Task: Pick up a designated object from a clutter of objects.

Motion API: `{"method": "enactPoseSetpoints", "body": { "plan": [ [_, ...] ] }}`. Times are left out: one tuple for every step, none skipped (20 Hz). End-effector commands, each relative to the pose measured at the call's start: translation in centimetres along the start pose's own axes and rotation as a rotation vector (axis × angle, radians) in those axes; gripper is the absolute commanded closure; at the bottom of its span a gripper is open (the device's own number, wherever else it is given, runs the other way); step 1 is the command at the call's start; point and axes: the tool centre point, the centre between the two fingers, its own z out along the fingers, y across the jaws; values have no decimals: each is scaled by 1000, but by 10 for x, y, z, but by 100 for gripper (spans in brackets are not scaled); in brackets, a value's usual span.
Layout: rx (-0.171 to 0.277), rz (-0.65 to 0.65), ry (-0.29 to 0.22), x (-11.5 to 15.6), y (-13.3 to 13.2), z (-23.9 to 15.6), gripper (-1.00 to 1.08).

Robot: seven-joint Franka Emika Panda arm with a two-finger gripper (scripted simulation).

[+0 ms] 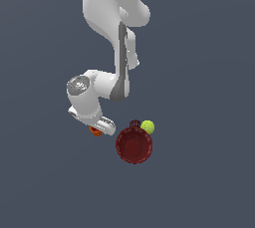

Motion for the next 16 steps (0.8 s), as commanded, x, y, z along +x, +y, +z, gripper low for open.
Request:
{"method": "enactPoseSetpoints", "body": {
  "plan": [
    [0, 1, 1, 0, 0, 9, -92],
    [0, 1, 1, 1, 0, 11, -92],
    [0, 1, 1, 1, 0, 12, -92],
    [0, 1, 1, 1, 0, 13, -92],
    [0, 1, 1, 1, 0, 13, -92],
    [0, 1, 1, 1, 0, 13, 108],
    [0, 1, 1, 1, 0, 13, 108],
    [0, 1, 1, 1, 0, 13, 108],
    [0, 1, 1, 1, 0, 13, 108],
    [0, 1, 1, 1, 0, 13, 108],
    [0, 1, 1, 1, 0, 13, 108],
    [0, 1, 1, 1, 0, 13, 108],
    [0, 1, 1, 1, 0, 13, 108],
    [0, 1, 1, 1, 0, 13, 108],
    [0, 1, 1, 1, 0, 13, 108],
    [1, 0, 2, 2, 0, 12, 108]
  ]
}}
